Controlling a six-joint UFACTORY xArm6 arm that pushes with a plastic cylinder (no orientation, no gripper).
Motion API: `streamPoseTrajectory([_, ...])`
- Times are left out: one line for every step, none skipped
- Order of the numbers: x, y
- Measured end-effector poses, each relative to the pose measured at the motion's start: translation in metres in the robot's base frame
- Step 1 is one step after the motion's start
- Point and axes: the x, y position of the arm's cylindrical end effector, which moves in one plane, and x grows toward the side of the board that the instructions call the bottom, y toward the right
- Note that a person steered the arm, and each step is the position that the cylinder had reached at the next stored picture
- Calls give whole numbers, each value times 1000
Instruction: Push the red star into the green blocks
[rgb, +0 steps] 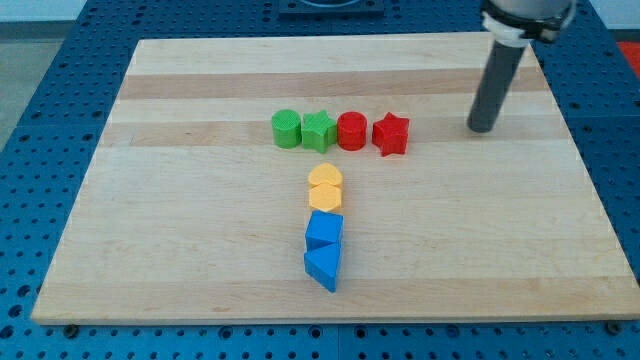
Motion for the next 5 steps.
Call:
streamPoseTrajectory([7, -29])
streamPoseTrajectory([17, -52])
streamPoseTrajectory([22, -74])
streamPoseTrajectory([22, -92])
streamPoseTrajectory([22, -106])
